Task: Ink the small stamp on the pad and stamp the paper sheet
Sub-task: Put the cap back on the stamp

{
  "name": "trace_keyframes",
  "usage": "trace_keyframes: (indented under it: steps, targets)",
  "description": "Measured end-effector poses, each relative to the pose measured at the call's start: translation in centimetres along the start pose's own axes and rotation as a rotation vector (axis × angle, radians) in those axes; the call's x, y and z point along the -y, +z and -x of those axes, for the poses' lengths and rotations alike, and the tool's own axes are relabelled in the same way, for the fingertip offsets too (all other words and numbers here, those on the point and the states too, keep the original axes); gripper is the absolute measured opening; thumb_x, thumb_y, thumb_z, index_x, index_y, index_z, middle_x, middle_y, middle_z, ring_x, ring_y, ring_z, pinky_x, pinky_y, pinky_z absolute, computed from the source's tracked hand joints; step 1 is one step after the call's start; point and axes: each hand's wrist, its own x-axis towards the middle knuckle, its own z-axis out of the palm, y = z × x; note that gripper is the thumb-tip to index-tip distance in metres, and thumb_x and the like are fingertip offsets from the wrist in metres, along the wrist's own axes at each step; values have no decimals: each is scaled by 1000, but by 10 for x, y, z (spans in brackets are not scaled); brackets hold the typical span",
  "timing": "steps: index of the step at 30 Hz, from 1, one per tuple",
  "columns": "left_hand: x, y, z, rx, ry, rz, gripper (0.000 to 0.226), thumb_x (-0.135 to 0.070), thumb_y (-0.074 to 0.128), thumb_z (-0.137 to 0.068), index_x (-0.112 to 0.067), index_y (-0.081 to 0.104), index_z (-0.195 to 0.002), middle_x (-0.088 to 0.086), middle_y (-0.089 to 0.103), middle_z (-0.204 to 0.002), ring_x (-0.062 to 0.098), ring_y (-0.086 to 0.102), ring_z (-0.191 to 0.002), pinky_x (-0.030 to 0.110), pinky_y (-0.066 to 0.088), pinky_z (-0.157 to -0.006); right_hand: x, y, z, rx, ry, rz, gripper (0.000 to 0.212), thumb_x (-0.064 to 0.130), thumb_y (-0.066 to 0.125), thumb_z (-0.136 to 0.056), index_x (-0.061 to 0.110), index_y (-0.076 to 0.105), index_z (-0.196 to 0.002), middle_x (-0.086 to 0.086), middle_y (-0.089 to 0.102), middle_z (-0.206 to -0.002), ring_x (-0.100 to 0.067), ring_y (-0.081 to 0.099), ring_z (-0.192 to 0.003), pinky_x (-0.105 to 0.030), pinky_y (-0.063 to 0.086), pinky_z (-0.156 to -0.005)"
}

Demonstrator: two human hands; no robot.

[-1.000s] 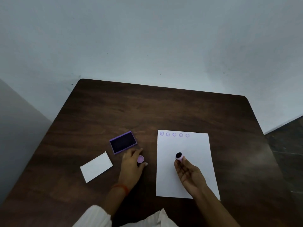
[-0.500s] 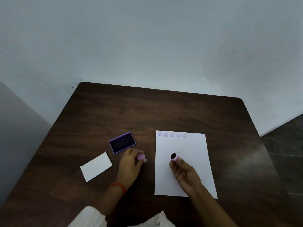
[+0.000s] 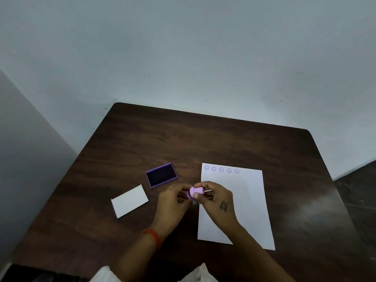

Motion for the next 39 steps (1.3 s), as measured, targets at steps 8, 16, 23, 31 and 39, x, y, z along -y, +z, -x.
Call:
trace_keyframes:
  steps: [8, 16, 23, 31, 39]
  targets:
    - [3, -6, 6, 2, -47, 94, 37, -4, 73, -72, -17, 64, -105, -8, 67, -93, 0, 63, -85, 0, 47, -67, 1, -4, 0, 139, -42, 2, 15, 21, 73, -77, 13, 72, -89, 6, 66, -81, -1, 61, -70, 1, 46, -62]
    - [6, -9, 9, -6, -7, 69, 35, -12, 76, -72, -23, 65, -103, -13, 69, -88, -6, 65, -81, 2, 49, -68, 1, -13, -9, 318, 8, 5, 14, 23, 71, -79, 11, 73, -87, -4, 72, -80, -3, 67, -62, -8, 53, -62]
    - [8, -12, 9, 9, -60, 147, 32, -17, 76, -72, -24, 66, -102, -11, 71, -92, -1, 67, -83, 10, 54, -72, -2, -7, 0, 299, 163, -211, 21, 19, 70, -80, 5, 71, -95, -13, 73, -89, -15, 72, -74, -19, 59, -68]
    - [9, -13, 10, 34, -79, 197, 15, -24, 75, -74, -26, 72, -89, -8, 75, -86, 0, 68, -80, 20, 56, -76, -1, -6, -3, 303, 226, -221, 23, 23, 65, -84, 7, 68, -101, -15, 73, -97, -22, 72, -80, -31, 59, -82]
    - [14, -13, 5, 32, -37, 183, 18, -28, 75, -74, -29, 72, -91, -11, 75, -88, -1, 68, -83, 17, 56, -76, 2, -8, -5, 321, 312, -305, 16, 27, 64, -84, 14, 67, -94, -7, 71, -90, -17, 72, -75, -17, 58, -67]
